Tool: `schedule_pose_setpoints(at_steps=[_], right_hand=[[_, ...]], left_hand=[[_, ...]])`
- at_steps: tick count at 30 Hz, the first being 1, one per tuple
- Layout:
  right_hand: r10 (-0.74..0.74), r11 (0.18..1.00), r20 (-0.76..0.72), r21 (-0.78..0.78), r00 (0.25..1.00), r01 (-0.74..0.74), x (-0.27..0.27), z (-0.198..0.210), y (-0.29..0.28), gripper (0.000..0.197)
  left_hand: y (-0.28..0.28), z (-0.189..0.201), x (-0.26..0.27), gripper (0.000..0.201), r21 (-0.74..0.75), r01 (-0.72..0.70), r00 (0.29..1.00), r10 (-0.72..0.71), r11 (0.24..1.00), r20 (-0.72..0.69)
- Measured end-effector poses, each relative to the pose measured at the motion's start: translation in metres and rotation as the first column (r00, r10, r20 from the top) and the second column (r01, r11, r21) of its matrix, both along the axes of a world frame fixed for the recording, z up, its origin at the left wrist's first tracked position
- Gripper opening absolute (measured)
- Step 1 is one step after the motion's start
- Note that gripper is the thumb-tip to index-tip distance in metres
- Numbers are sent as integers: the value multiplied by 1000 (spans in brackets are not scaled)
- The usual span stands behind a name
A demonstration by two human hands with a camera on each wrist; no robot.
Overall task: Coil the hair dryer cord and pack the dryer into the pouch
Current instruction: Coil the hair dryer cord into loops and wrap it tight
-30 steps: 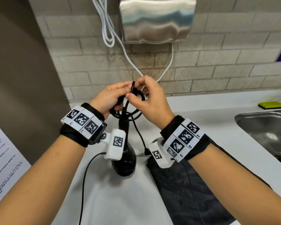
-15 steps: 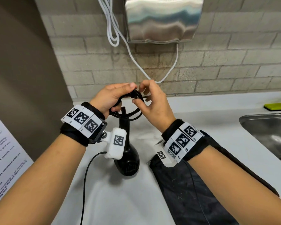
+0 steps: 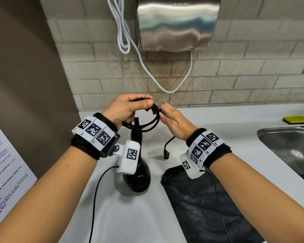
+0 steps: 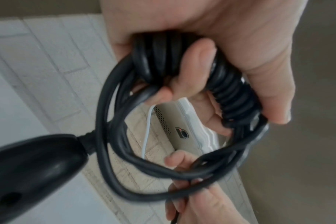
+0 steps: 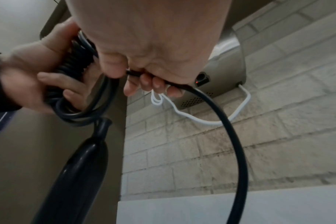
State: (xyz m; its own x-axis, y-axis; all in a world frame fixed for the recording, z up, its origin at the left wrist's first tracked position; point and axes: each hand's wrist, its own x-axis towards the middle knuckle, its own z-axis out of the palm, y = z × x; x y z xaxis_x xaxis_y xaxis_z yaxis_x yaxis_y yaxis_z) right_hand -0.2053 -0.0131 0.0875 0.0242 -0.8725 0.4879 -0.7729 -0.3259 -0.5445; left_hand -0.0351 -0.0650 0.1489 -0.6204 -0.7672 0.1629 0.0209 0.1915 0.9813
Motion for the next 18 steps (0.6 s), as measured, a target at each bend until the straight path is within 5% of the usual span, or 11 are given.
schedule_pose_setpoints(at_steps=[11,18], right_hand=[[-302,929,-3,-226,953,293,5,26,4,24],[-317,881,73,-348,946,322,14,32,5,25]], left_hand=[[3,7,0,13,57,-70,995,66,996,79],[1,9,1,14,-97,-21,953,49,995,300]])
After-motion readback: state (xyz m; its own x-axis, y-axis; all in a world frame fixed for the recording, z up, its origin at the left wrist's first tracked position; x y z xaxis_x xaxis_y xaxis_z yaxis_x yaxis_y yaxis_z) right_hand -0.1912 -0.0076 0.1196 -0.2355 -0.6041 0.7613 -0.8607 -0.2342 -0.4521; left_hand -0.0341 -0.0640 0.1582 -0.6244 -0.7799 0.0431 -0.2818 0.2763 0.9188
